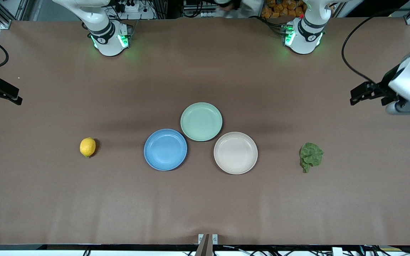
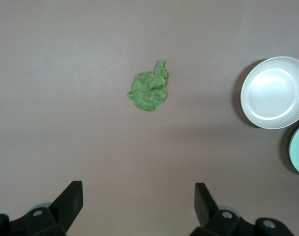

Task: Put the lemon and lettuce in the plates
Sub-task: 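Move the left gripper to the lettuce while the right gripper approaches the lemon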

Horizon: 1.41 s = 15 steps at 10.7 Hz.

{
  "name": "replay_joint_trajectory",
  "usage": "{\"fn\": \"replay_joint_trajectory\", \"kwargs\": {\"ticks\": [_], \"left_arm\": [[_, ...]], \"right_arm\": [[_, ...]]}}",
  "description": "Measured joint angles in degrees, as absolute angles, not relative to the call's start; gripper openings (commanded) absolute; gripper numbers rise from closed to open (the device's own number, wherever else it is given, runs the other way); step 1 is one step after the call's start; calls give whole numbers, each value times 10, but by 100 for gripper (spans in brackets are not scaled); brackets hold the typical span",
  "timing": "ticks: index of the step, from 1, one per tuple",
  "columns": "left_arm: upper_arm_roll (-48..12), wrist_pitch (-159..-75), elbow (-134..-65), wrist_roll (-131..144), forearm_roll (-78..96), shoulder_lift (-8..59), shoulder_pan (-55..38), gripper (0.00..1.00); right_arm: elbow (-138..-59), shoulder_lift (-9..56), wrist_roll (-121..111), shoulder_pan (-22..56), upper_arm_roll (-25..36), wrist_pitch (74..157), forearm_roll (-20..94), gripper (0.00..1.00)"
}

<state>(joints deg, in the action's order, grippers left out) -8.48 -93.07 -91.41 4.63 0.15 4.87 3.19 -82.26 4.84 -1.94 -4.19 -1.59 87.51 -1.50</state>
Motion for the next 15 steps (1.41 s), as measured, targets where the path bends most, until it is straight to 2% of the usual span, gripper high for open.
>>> {"fn": "replay_joint_trajectory", "kwargs": {"ticks": [6, 11, 15], "left_arm": [[-76, -1029, -904, 46, 1, 158, 48, 100], [-81, -1162, -934, 55, -2, 241, 35, 100], [-82, -1198, -943, 72, -55, 300, 5, 100]], "right_arm": [[-824, 86, -19, -47, -16, 877, -15, 100], [-824, 122, -19, -50, -16, 880, -15, 100], [-826, 177, -20, -54, -16, 882, -15, 100]]}}
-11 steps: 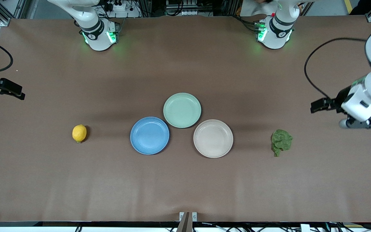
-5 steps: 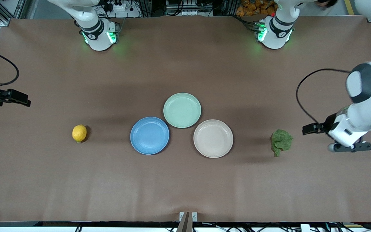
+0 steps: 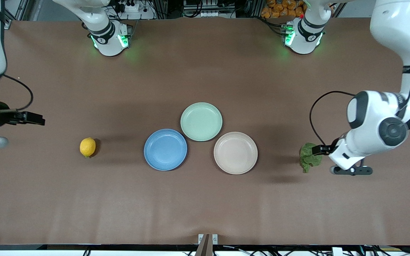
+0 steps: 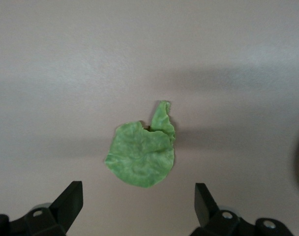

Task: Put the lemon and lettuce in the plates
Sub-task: 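Move the left gripper to the lettuce while the right gripper approaches the lemon, then lower and close the left gripper on the lettuce while the right grasps lemon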

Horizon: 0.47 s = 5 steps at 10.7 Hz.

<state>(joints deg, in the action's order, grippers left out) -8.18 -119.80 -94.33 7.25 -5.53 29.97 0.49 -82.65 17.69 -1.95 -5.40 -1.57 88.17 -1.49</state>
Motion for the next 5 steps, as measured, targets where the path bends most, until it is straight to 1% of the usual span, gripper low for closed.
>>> {"fn": "replay_joint_trajectory", "kwargs": {"ticks": [5], "left_arm": [[-81, -1265, -945, 72, -65, 371, 1, 100]], "right_arm": [[-836, 235, -19, -58, -16, 925, 24, 100]]}}
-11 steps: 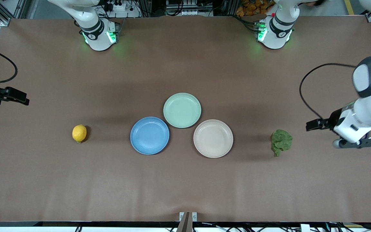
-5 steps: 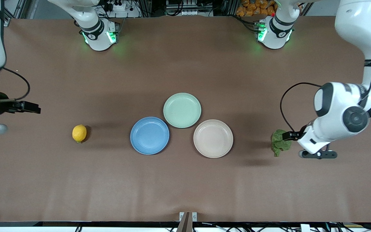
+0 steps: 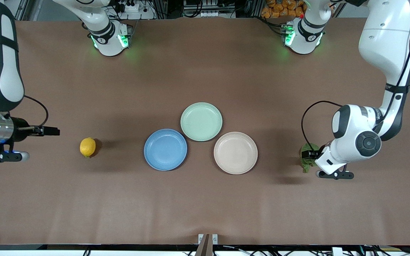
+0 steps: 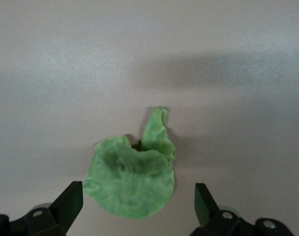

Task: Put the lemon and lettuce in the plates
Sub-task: 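Lower and close the left gripper on the lettuce while the right grasps lemon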

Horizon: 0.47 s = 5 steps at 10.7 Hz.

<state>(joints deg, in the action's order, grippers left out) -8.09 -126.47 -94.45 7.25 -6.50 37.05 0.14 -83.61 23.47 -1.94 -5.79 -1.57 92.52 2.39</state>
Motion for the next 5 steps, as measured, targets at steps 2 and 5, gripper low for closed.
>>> {"fn": "replay_joint_trajectory", "kwargs": {"ticks": [2, 5], "left_arm": [[-81, -1292, -944, 72, -79, 392, 0, 100], [-81, -1299, -944, 72, -87, 409, 0, 100]], "right_arm": [[-859, 245, -19, -66, -16, 961, 34, 100], [-911, 253, -19, -69, -16, 1039, 34, 100]]}}
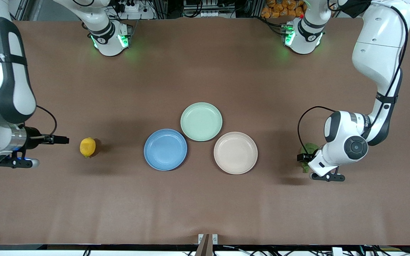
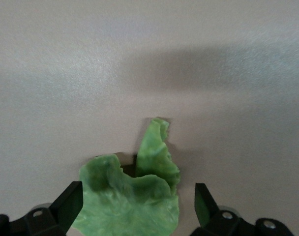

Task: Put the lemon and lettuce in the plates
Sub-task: 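Lower and close the left gripper on the lettuce while the right grasps lemon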

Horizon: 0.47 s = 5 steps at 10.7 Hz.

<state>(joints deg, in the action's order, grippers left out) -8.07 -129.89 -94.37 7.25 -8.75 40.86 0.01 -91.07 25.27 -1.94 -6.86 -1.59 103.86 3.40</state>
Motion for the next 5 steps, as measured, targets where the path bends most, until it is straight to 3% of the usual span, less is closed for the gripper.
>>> {"fn": "replay_joint_trajectory", "kwargs": {"ticks": [1, 2, 4, 5], "left_arm": [[-81, -1299, -944, 72, -92, 413, 0, 88], [-81, -1303, -944, 73, -93, 416, 0, 43], [-80, -1317, -944, 89, -94, 422, 0, 9], [-81, -1319, -943, 93, -94, 424, 0, 0]], "right_arm": [[-922, 259, -19, -69, -16, 1055, 34, 100], [-928, 267, -19, -69, -17, 1066, 34, 100], [-934, 284, -19, -68, -18, 1085, 34, 100], [-947, 288, -19, -67, -18, 1108, 34, 100]]}}
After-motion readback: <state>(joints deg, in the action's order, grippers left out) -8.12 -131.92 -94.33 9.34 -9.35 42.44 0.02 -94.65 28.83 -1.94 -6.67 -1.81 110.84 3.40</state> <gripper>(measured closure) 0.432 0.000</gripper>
